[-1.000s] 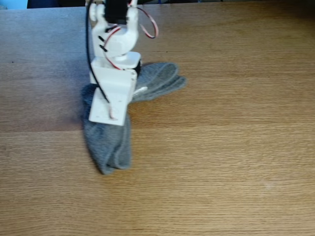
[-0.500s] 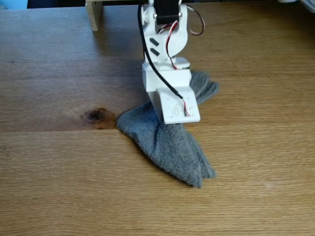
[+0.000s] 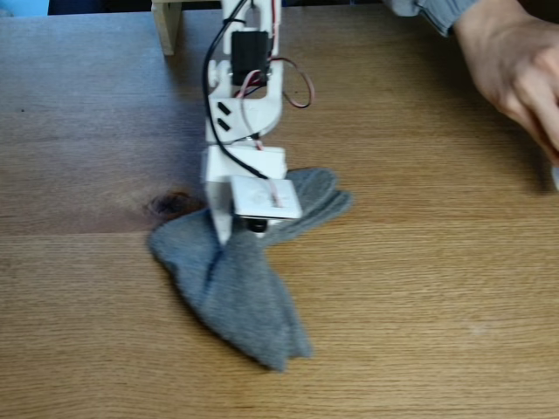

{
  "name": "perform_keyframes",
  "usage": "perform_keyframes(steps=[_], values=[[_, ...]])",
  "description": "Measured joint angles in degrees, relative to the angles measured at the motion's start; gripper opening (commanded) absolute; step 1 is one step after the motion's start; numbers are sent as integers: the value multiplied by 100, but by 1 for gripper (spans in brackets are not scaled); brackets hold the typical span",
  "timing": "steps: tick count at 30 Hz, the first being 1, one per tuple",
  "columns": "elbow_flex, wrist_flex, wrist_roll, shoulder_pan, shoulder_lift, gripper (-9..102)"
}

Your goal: Clean the area in front of the robot

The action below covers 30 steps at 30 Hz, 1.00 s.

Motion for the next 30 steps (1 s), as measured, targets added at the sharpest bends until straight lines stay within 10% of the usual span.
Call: perform_keyframes(steps=[7, 21, 30], values=[[-9, 448, -105, 773, 132, 0], [-44, 5045, 826, 1380, 1406, 0], [-18, 6407, 967, 905, 2417, 0]])
